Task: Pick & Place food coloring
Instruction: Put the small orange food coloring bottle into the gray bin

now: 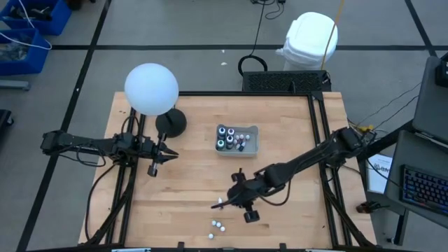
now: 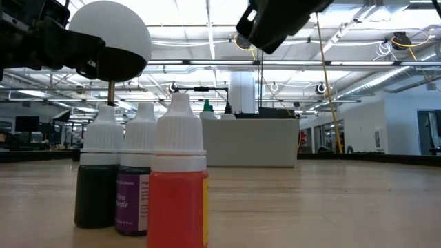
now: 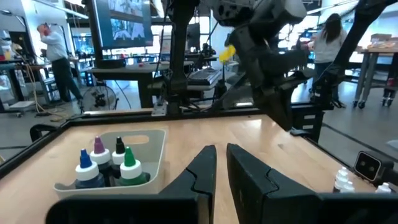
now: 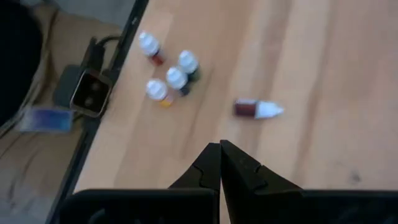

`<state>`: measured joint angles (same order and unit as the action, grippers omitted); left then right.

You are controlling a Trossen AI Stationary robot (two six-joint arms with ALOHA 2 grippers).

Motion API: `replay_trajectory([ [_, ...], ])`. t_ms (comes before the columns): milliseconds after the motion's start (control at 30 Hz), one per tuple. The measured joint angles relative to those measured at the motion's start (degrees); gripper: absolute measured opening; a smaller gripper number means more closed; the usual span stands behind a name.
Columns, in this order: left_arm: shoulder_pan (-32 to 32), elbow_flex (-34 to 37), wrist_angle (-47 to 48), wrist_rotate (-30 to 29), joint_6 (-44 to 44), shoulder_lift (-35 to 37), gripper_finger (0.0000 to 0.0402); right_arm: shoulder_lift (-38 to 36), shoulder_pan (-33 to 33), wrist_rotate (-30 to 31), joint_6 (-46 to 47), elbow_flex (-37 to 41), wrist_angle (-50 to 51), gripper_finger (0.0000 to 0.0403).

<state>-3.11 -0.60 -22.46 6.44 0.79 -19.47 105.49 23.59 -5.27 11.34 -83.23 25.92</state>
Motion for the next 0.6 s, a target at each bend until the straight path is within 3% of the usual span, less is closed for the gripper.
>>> replay_trajectory([
  [267, 0.02, 0.00, 0.51, 0.04, 0.49, -0.02, 0.0047, 2.13, 0.55, -2.55, 1.50, -0.76, 0.00, 0.0000],
  [467, 0.02, 0.00, 1.40, 0.07, 0.42, 0.00, 0.0047, 5.32, 0.55, -6.72, 1.54, -0.83, -6.92, 0.0000],
  [600, 0.02, 0.00, 1.42, 0.07, 0.42, 0.01, 0.0047, 8.11, 1.43, -5.46, 0.47, -4.59, -2.71, 0.0000],
])
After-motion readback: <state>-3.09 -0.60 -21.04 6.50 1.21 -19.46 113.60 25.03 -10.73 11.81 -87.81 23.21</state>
